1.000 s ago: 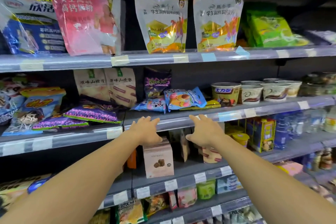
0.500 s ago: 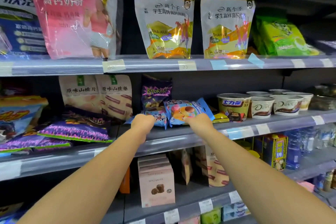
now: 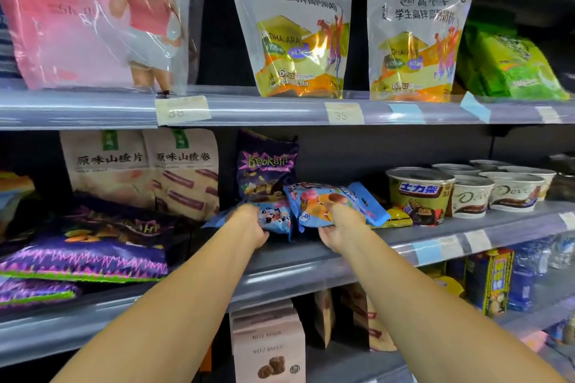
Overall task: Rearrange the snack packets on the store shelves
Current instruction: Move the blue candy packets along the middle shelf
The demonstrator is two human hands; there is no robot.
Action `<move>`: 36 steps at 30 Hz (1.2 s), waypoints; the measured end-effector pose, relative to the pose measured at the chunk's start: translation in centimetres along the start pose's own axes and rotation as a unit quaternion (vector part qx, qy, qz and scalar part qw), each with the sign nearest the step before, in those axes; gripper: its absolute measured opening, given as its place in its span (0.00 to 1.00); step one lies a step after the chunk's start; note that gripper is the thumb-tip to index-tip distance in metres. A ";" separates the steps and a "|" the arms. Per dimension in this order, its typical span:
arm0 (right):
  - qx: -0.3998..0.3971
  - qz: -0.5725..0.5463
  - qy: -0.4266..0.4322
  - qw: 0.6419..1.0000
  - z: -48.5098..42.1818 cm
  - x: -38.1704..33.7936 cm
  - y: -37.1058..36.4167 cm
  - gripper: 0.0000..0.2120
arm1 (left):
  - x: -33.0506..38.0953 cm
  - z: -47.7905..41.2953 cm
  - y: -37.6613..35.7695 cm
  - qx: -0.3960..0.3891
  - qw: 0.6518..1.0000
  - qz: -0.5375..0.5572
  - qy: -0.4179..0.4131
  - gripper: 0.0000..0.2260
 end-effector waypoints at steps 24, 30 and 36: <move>0.043 -0.011 0.075 0.996 0.2 -1.9 0.6 0.23 | -1.5 -7.6 -0.7 0.006 0.996 -0.027 -0.083 0.15; 0.006 0.036 0.099 0.994 2.9 -2.9 3.7 0.22 | 0.8 -0.5 1.0 0.018 0.988 -0.013 -0.155 0.17; -0.025 0.076 0.138 0.987 7.1 -3.0 6.9 0.22 | 1.8 5.4 2.8 0.029 0.961 -0.106 -0.253 0.11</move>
Point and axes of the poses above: each hand's wrist, its own z-axis away from the middle knuckle, its own y-axis out of the back of the hand, x = y × z, the point moved 2 cm from there along -z, towards the middle knuckle, and after that the axes turned 14 degrees about -y, right-handed, at the moved point
